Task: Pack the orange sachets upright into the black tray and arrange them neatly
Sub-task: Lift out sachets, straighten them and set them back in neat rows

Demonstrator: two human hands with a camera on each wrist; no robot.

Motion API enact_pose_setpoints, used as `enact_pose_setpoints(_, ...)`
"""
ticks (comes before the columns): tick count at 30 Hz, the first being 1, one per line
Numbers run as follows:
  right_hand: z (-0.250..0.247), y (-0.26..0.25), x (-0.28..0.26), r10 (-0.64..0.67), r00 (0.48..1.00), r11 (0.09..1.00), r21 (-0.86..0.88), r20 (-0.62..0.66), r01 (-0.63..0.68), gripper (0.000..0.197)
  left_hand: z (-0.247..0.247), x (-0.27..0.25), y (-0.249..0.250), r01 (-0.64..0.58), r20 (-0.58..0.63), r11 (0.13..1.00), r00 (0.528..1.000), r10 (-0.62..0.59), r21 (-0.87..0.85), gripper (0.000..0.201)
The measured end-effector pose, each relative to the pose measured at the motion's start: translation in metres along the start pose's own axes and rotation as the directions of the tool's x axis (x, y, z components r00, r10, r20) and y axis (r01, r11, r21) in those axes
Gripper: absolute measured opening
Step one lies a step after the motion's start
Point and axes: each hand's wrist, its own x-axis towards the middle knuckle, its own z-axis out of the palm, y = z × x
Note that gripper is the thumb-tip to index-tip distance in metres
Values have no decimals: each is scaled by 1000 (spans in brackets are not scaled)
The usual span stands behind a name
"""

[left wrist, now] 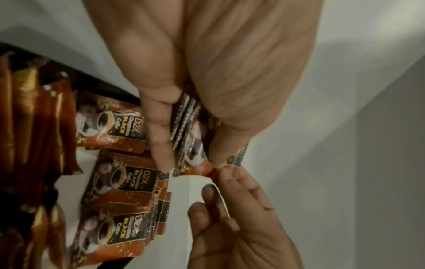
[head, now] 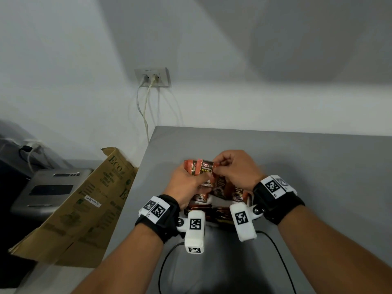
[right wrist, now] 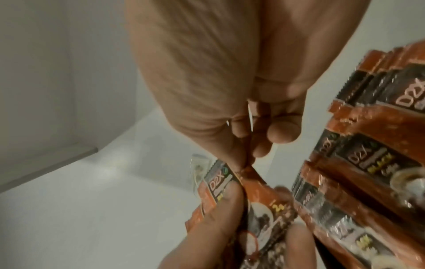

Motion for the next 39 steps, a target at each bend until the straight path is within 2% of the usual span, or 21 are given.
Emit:
enact_pose_setpoints(2, -12, 7, -2, 57, 997, 998, 39, -60, -54, 13, 5, 3, -1, 1, -22, 1000, 1000, -1, -1, 38)
enact_pose_setpoints(5, -23, 22, -8, 132, 984, 990, -24, -122, -136, 13, 3, 7, -1, 1, -100, 1000, 995, -1, 2, 19)
enact_pose_setpoints(9, -12, 43, -13, 221, 974, 954, -194, -57, -228, 16, -2, 9, -3, 19, -146, 999, 989, -12, 48, 21)
enact_pose_setpoints(13, 5, 54, -7, 239, 971, 919, -317, -26, -235, 17, -2, 5, -8, 23, -143, 997, 990, -12, 77, 20)
enact_pose_setpoints(18, 16, 54, 2, 251, 967, 910, -335, -27, -246, 14, -7, -1, -13, 39, -129, 997, 991, -30, 68, 17)
enact_pose_setpoints(23, 20, 55, 4, 259, 966, 910, -330, -25, -253, 16, -12, -3, -12, 70, -133, 997, 989, -68, 16, 24)
enact_pose_setpoints(27, 10, 45, -4, 258, 963, 929, -255, -80, -270, 12, -10, -6, -10, 35, -63, 998, 997, -32, 46, 22)
enact_pose_setpoints(30, -7, 25, -13, 186, 977, 976, -97, -102, -196, 2, 0, -6, -10, 4, -6, 999, 1000, -4, 44, 18)
enact_pose_setpoints(33, -16, 7, -19, 84, 996, 992, 95, 7, -85, 10, 14, -2, -10, -15, 66, 999, 998, 13, 42, 30)
enact_pose_setpoints(36, -19, 9, -16, -9, 1000, 1000, 8, -19, 9, 10, 26, 2, -7, -39, 97, 998, 995, 33, 59, 24)
enact_pose_setpoints(39, -33, 25, -12, 27, 991, 996, -81, -128, -37, 10, 22, 9, -7, -34, -23, 996, 999, 36, 79, 22)
